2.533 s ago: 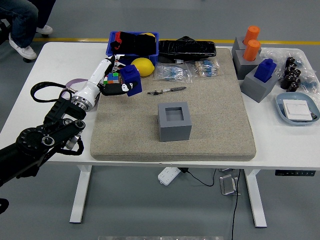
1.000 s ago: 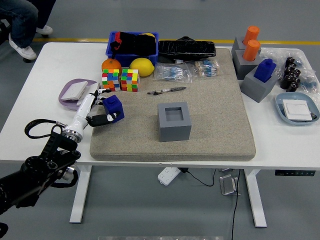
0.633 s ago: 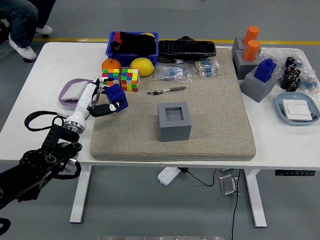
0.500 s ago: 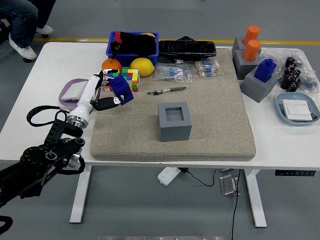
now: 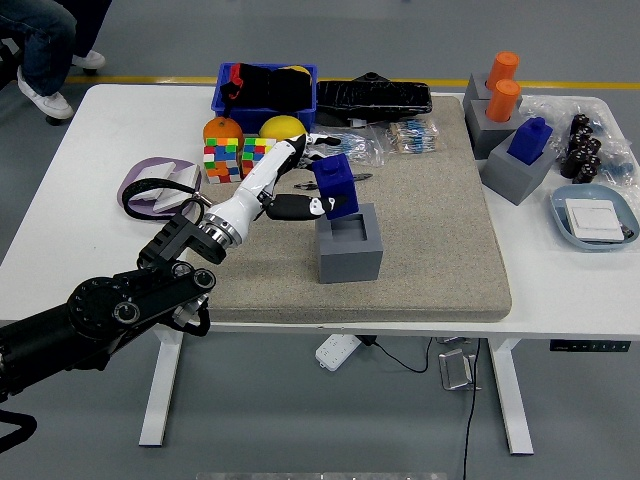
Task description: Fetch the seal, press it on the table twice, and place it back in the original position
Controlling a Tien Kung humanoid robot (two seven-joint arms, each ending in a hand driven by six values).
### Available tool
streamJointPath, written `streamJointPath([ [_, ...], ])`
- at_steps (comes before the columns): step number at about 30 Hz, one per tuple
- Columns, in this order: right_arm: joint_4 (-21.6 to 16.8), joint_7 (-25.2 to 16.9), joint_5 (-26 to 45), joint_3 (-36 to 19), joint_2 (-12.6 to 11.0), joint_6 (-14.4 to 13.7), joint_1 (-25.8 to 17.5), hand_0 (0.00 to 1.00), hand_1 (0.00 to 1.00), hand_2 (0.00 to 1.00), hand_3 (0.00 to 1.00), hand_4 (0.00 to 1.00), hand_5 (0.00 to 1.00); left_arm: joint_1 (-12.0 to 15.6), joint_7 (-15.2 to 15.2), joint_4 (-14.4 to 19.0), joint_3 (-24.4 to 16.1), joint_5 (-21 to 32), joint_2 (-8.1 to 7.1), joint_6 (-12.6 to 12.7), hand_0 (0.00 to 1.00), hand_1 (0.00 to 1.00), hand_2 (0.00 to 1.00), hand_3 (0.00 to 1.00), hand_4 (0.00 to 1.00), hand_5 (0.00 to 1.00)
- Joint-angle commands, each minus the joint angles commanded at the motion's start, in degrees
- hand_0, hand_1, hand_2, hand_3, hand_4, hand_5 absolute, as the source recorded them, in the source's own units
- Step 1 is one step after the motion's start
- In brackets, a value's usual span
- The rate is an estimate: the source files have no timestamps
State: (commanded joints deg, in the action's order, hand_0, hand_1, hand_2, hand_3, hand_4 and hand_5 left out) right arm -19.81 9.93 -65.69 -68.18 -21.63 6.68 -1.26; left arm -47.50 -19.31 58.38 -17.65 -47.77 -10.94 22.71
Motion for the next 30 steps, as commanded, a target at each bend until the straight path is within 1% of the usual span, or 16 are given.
streamJointPath([
  [3,0.09,0.01,-0.06,0.02,-0.16,0.02,0.20,0.940,0.774,0.759,0.674,0.845,0.407,-1.81,0.09,-0.18,1.68,0.31,0.31,-0.23,0.701,0.517,0.445,0.779,0.768,0.002],
  [6,0.09,0.02,0.03,0.21,-0.33,0.01,0.35,0.940,0.774,0.759,0.674,0.845,0.407,-2.89,0.12,-0.54,2.59,0.81,0.46,-0.64,0.701,0.517,0.445,0.779,0.768,0.002],
  [9,0.13,0.03,0.11,0.45,-0.45,0.01,0.46,0.940,0.774,0.758,0.675,0.845,0.408,-3.48,-0.07,-1.12,3.44,1.28,0.66,-1.01,0.701,0.518,0.445,0.779,0.768,0.002],
  [14,0.11,0.01,0.34,0.88,-0.55,0.01,0.60,0.940,0.774,0.758,0.675,0.845,0.407,-4.73,-0.30,-2.94,6.84,3.74,1.25,-2.25,0.702,0.518,0.444,0.779,0.766,0.002],
  [18,-0.07,0.00,0.47,1.22,-0.72,-0.01,0.75,0.940,0.774,0.758,0.675,0.845,0.407,-5.16,-0.26,-4.29,8.17,4.35,1.68,-2.72,0.702,0.518,0.444,0.779,0.766,0.002],
  [30,-0.06,0.01,0.57,1.82,-0.72,0.04,0.59,0.941,0.774,0.759,0.675,0.846,0.408,-5.34,-0.73,-7.30,9.12,5.67,3.03,-2.86,0.705,0.519,0.447,0.780,0.767,0.002],
])
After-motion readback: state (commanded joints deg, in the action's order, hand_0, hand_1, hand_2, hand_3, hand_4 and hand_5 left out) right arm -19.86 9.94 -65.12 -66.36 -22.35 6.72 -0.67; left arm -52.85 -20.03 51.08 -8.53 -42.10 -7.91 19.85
